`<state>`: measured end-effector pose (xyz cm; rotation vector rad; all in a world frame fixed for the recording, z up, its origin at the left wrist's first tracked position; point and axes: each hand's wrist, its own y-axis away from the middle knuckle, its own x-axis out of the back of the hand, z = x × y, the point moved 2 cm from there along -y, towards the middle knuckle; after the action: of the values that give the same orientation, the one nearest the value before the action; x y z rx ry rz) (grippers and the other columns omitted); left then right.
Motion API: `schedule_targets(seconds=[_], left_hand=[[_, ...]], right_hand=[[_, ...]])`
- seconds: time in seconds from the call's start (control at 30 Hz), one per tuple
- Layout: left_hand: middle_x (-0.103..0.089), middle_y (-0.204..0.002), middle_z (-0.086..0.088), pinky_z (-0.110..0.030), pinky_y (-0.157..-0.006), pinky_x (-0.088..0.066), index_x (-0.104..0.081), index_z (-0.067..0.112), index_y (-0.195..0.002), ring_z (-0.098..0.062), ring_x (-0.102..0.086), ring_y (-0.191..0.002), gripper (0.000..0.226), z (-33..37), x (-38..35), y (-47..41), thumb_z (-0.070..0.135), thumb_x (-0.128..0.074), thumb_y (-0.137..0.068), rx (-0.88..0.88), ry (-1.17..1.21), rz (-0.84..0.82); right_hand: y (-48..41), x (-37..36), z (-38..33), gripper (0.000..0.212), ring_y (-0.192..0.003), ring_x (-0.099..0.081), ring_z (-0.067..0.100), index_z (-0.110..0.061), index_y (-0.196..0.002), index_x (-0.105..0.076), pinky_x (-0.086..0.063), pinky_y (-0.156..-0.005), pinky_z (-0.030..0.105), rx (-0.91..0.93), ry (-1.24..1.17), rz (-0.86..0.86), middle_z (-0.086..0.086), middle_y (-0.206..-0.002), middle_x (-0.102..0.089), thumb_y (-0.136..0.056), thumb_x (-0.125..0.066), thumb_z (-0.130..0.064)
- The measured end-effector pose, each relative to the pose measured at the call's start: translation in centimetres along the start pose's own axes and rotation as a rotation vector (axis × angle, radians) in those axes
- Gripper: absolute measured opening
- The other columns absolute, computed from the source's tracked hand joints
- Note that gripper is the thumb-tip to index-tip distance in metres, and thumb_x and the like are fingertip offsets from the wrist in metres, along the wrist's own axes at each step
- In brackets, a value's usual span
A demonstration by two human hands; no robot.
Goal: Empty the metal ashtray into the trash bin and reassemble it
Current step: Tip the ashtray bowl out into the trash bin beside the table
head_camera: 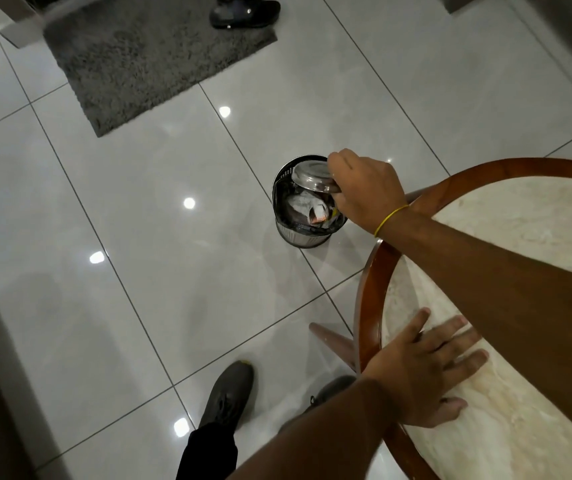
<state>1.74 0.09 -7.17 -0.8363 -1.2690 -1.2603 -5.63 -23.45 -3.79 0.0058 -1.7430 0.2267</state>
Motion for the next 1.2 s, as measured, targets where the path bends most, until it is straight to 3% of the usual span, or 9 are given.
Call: schedule_targets(seconds=[0.4,0.77,1.03,1.2], left_hand=[[-0.051,-0.168,-0.003,-0.059,-0.136,-0.009,-0.045,0.025,-0.163,-0.029,-0.035,-0.159,0.075,0.2,-0.8,-0.2,0.069,-0.050,-0.102,0.025,0.071,0.028],[-0.047,-0.170,-0.008,-0.060,-0.136,-0.001,-0.042,0.021,-0.161,-0.032,-0.030,-0.161,0.074,0.6,-1.0,-0.4,0.064,-0.055,-0.103,0.044,0.153,0.130],[-0.047,-0.170,-0.007,-0.062,-0.135,-0.006,-0.043,0.021,-0.162,-0.032,-0.028,-0.162,0.075,0.5,-1.1,-0.4,0.066,-0.052,-0.103,0.054,0.169,0.044],[-0.049,-0.168,-0.008,-0.061,-0.136,-0.003,-0.037,0.019,-0.160,-0.031,-0.027,-0.159,0.078,0.9,-1.6,-0.3,0.066,-0.057,-0.100,0.065,0.200,0.168]], right_hand=[[-0.1,0.6,-0.2,0.024,-0.056,-0.059,0.041,-0.001,-0.096,-0.063,-0.045,-0.046,0.038,-0.091,-0.046,0.071,0.019,-0.085,-0.064,-0.073,-0.072,0.000],[-0.4,0.5,0.4,0.024,-0.064,-0.061,0.041,-0.002,-0.103,-0.062,-0.051,-0.051,0.043,-0.117,-0.059,0.013,0.019,-0.093,-0.065,-0.080,-0.069,-0.001],[-0.1,0.0,0.5,0.027,-0.059,-0.060,0.040,-0.001,-0.101,-0.063,-0.046,-0.049,0.039,-0.114,-0.099,0.013,0.020,-0.089,-0.064,-0.077,-0.074,-0.001],[-0.3,0.3,0.9,0.023,-0.055,-0.058,0.041,-0.001,-0.097,-0.061,-0.043,-0.048,0.037,-0.133,-0.110,0.015,0.020,-0.085,-0.063,-0.077,-0.072,0.000]])
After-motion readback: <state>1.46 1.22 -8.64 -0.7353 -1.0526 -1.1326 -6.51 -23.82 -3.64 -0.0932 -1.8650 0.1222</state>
